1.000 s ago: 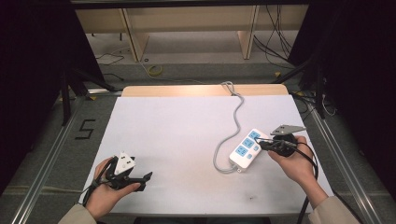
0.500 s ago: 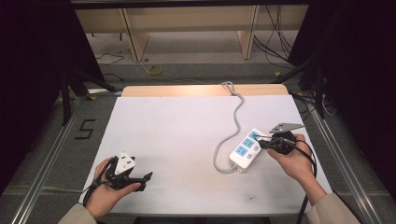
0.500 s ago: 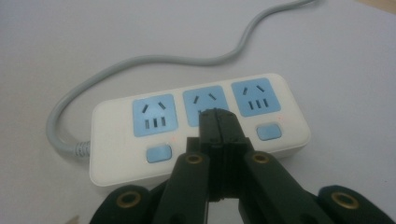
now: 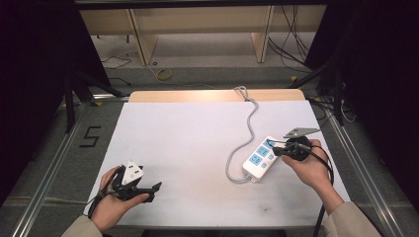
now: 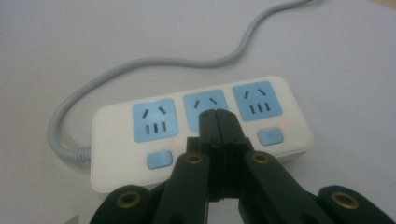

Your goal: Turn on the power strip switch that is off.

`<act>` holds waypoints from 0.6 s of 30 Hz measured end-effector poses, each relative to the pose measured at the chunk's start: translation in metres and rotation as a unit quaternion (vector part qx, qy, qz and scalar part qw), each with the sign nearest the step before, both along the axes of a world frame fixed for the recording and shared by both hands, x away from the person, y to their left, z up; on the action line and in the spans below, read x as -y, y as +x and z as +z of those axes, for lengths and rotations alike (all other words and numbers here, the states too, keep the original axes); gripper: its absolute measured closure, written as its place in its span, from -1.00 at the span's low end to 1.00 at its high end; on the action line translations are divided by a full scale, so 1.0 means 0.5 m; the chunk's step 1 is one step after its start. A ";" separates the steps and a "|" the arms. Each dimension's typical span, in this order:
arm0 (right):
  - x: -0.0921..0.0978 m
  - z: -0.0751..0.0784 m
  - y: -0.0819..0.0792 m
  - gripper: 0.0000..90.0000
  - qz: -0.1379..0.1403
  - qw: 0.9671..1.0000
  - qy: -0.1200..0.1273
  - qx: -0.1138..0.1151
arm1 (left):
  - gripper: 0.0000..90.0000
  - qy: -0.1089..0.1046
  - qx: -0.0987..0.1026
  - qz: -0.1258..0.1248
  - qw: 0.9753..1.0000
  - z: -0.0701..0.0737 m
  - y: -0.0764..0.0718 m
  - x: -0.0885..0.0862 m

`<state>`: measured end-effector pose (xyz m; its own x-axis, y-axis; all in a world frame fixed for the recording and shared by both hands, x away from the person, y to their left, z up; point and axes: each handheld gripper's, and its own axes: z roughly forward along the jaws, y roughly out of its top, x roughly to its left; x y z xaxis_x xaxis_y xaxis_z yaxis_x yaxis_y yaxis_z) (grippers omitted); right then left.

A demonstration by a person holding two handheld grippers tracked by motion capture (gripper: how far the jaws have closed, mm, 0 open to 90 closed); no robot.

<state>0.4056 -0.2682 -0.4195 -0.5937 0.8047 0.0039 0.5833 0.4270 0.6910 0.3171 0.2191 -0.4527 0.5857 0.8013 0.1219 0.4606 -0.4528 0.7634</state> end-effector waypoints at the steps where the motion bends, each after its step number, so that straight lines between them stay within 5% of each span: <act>1: 0.000 0.001 0.002 1.00 0.000 1.000 0.000 -0.001 | -0.63 -0.001 0.001 0.001 1.000 0.000 0.000 0.000; 18: -0.004 -0.001 0.018 1.00 0.001 1.000 -0.006 -0.018 | -0.63 0.002 -0.002 -0.002 1.000 0.000 0.001 0.001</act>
<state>0.4149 -0.2662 -0.4201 -0.5941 0.8042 0.0153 0.6076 0.4362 0.6637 0.3174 0.2188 -0.4529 0.5890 0.7988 0.1226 0.4627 -0.4577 0.7592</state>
